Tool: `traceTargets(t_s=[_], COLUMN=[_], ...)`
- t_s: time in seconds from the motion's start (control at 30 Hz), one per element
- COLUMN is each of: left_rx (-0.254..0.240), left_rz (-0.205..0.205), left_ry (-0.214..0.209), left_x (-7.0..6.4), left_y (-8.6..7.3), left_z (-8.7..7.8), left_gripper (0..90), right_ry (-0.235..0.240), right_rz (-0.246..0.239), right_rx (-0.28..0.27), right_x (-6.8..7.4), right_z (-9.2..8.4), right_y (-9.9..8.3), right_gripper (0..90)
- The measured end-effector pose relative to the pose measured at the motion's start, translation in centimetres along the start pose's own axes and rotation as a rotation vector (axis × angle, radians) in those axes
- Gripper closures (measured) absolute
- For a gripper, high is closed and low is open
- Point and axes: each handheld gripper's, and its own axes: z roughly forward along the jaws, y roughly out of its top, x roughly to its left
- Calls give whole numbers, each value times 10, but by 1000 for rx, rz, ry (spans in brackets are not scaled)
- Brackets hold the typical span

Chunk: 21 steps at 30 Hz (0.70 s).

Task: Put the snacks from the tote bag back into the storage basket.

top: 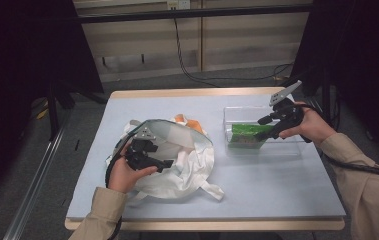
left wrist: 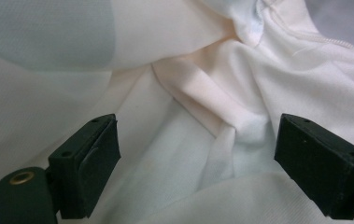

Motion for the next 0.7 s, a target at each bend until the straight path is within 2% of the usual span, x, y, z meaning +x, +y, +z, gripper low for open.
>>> traceTargets(t_s=[0.17, 0.23, 0.47, 0.7], left_rx=[10, 13, 1, -1], left_rz=[9, -1, -3, 5], left_ry=[-8, -18, -5, -8], left_x=[-3, -1, -2, -2], left_y=[-3, -5, -2, 0], left_z=[3, 3, 1, 2], left_gripper=[137, 137, 135, 134], right_ry=[4, 6, 6, -21], right_rz=[-10, -6, -14, 7], right_rx=[-5, -12, -12, -39], right_x=[3, 5, 14, 17], right_z=[-5, -6, -7, -17], right_y=[-2, -3, -7, -14], right_gripper=[246, 244, 218, 205])
